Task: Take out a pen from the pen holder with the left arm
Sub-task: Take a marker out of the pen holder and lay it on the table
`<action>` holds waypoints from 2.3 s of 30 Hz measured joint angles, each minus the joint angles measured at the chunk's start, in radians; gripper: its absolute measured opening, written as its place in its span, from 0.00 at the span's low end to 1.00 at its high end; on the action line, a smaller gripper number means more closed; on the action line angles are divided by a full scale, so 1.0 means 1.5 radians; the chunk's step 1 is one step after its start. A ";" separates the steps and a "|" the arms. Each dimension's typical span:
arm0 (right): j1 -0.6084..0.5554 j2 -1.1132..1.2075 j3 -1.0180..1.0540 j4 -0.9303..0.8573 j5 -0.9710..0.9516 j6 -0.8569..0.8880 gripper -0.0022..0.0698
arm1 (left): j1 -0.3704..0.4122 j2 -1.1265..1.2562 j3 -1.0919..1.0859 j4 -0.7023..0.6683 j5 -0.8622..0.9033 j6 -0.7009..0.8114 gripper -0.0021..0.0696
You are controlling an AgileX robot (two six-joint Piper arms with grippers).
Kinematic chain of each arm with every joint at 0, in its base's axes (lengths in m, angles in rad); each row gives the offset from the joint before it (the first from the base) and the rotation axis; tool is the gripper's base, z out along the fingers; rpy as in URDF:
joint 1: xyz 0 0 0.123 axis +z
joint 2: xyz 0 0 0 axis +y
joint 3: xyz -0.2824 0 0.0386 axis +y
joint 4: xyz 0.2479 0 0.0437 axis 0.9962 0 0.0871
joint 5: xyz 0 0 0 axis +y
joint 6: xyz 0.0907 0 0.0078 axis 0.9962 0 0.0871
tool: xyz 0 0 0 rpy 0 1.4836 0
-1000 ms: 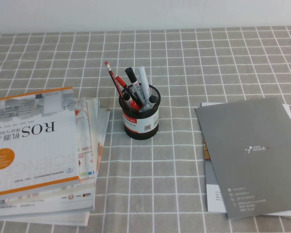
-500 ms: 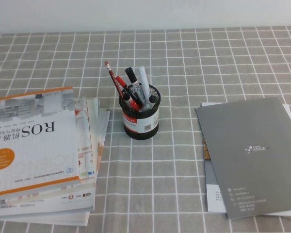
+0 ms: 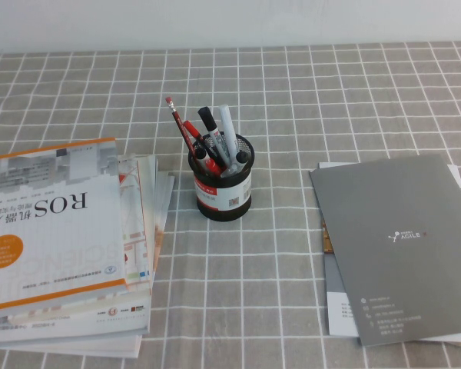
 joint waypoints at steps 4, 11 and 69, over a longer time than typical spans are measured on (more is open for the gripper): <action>0.000 0.000 0.000 0.000 0.000 0.000 0.01 | 0.000 0.000 0.000 -0.005 -0.023 0.034 0.02; 0.000 0.000 0.000 0.000 0.000 0.000 0.01 | 0.000 0.000 0.000 -0.014 -0.039 0.019 0.02; 0.000 0.000 0.000 0.000 0.000 0.000 0.01 | -0.232 1.152 -0.766 -0.762 0.266 1.247 0.61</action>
